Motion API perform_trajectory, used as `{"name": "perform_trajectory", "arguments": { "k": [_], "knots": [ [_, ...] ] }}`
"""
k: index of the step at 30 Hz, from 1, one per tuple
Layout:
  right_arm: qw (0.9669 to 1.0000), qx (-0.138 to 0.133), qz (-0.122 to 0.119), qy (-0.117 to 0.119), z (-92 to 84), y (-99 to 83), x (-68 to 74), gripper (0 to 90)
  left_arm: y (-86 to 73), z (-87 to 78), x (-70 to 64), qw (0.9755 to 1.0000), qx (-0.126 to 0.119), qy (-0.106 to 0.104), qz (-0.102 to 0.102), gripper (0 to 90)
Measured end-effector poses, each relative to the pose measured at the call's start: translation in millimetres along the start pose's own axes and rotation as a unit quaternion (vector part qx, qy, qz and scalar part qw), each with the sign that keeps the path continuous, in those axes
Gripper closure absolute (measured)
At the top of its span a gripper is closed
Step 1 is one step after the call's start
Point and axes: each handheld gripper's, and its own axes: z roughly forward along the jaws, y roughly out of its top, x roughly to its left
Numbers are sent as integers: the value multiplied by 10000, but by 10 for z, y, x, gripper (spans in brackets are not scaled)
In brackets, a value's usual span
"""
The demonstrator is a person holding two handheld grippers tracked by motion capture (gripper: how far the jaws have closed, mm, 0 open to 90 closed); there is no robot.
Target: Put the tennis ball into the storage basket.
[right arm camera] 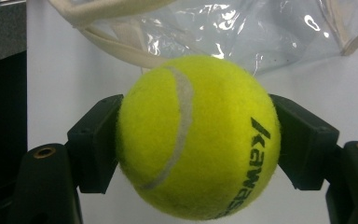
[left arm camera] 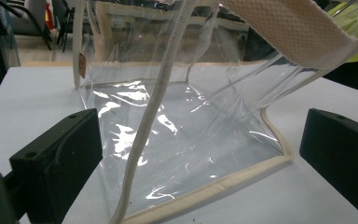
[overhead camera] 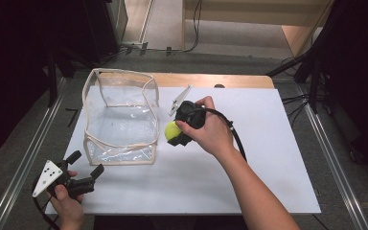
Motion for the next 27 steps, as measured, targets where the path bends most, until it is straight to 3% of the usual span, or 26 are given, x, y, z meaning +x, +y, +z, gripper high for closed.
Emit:
{"name": "perform_trajectory", "arguments": {
  "k": [16,27],
  "knots": [
    [9999,-125,-16,87,-172,68,-34,228,0,1,-1,10000,0,0,1,0],
    [9999,-44,-88,122,-210,114,-31,228,0,1,1,10000,-1,-4,-2,0]
  ]
}}
